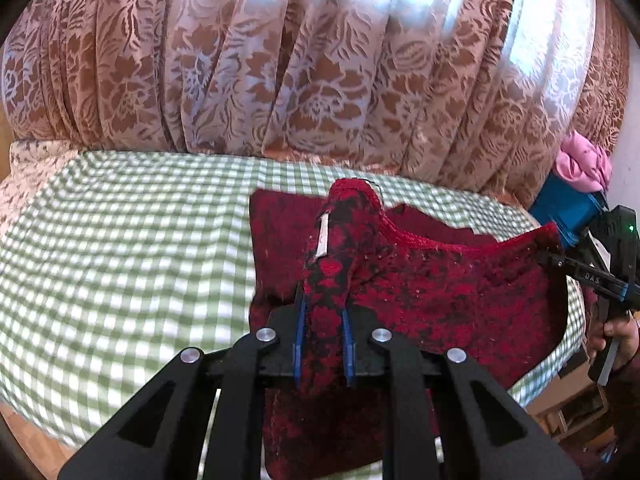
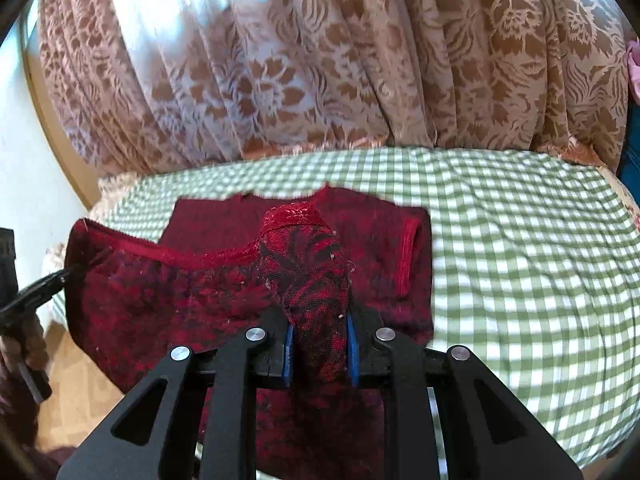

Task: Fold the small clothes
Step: 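Grasp the folded edge of the sweater with both grippers, then fold the held edge over the sweater with both grippers and release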

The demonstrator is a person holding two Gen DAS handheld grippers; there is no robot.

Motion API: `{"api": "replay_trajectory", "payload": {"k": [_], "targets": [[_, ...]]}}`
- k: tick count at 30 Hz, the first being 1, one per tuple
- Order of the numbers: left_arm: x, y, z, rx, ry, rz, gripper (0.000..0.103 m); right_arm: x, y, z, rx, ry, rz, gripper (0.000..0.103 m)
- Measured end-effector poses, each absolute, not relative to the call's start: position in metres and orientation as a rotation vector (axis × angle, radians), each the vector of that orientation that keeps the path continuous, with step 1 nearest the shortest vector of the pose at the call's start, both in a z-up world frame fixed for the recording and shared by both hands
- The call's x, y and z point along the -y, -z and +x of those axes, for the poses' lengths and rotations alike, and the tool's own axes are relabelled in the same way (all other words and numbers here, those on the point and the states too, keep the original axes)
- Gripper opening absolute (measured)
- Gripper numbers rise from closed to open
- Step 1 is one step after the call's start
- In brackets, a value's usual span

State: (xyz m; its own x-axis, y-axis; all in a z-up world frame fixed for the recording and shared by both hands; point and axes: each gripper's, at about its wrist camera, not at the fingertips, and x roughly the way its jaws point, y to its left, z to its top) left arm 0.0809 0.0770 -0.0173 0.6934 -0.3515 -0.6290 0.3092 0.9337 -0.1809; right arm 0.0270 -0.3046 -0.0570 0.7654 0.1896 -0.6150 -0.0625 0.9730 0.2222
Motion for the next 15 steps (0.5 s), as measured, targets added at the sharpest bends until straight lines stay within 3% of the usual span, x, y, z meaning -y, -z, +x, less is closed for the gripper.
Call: {"api": "replay_trajectory", "payload": {"k": [8,15], "targets": [[-0.057,0.014,0.165,-0.681,0.291,-0.033,0.013,0.315,0.043,0.109,-0.617,-0.039,0.191,0.019],[-0.034,0.042,0.236,-0.732,0.183,0.020,0.014,0.328,0.064,0.181,-0.649,0.058,0.205,0.019]]}}
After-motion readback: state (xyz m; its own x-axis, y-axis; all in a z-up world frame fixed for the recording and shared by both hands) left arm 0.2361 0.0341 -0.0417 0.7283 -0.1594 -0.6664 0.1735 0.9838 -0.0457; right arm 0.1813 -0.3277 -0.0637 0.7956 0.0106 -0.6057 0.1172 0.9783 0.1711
